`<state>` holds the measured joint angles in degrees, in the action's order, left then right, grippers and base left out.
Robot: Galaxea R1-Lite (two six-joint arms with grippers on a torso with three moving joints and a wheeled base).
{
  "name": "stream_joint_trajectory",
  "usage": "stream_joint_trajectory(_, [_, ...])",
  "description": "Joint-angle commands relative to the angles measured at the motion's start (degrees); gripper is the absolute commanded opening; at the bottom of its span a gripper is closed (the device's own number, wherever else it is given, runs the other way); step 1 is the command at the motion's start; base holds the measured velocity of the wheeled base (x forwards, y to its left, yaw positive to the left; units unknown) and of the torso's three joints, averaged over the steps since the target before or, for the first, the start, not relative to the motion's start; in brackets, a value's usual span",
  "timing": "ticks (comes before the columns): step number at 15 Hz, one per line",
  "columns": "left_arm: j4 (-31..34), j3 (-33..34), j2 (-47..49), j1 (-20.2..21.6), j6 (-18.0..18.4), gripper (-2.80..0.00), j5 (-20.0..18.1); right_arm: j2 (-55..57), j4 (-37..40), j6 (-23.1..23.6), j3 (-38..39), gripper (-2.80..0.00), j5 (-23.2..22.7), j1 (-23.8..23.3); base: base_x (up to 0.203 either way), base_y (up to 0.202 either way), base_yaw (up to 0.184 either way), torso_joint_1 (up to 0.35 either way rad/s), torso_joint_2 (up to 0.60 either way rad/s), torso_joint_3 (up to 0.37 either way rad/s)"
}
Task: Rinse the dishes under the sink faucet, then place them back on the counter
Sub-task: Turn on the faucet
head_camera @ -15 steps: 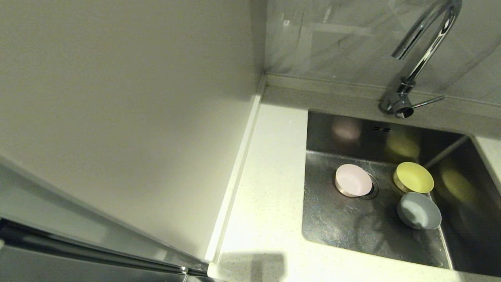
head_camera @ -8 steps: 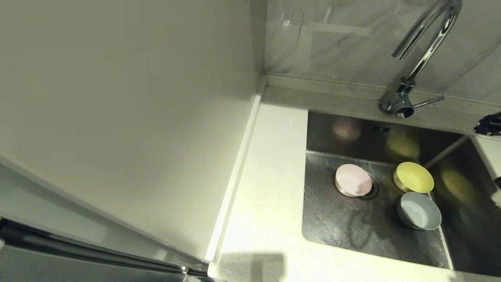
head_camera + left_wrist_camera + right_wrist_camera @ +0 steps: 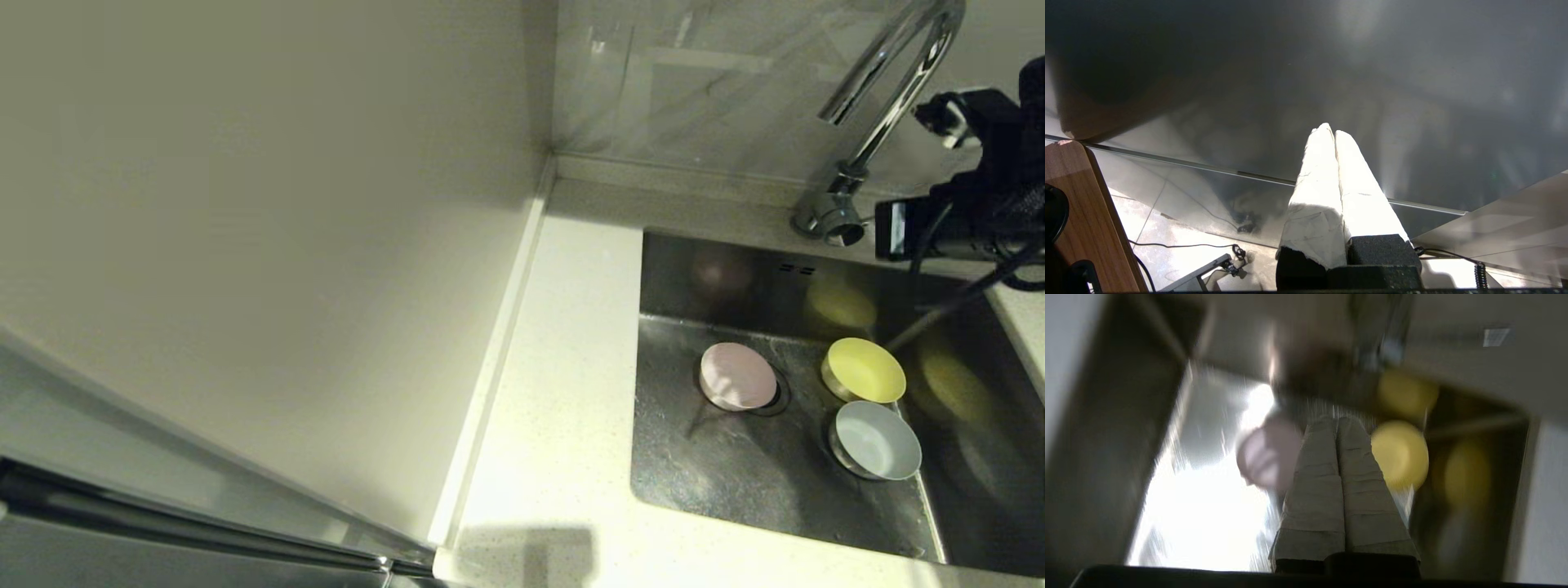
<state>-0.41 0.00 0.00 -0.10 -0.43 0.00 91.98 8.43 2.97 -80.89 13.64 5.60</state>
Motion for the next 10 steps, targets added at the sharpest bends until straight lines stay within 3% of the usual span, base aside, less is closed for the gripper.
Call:
stream_joint_trajectory(1, [-0.02, 0.18, 0.0, 0.01, -0.01, -2.8, 0.0, 2.84, -1.89, -1.86, -5.07, -2.8, 0.17, -1.75, 0.0, 0.0, 0.0, 0.0, 0.0, 0.0])
stream_joint_trajectory(5, [-0.02, 0.18, 0.0, 0.01, -0.01, -2.8, 0.0, 4.46, -2.27, -2.69, -6.23, -2.8, 0.21, -8.24, 0.0, 0.0, 0.0, 0.0, 0.0, 0.0])
stream_joint_trajectory(10, [-0.02, 0.18, 0.0, 0.01, -0.01, -2.8, 0.0, 7.51, -2.36, -4.1, -9.41, -2.8, 0.16, -8.75, 0.0, 0.0, 0.0, 0.0, 0.0, 0.0])
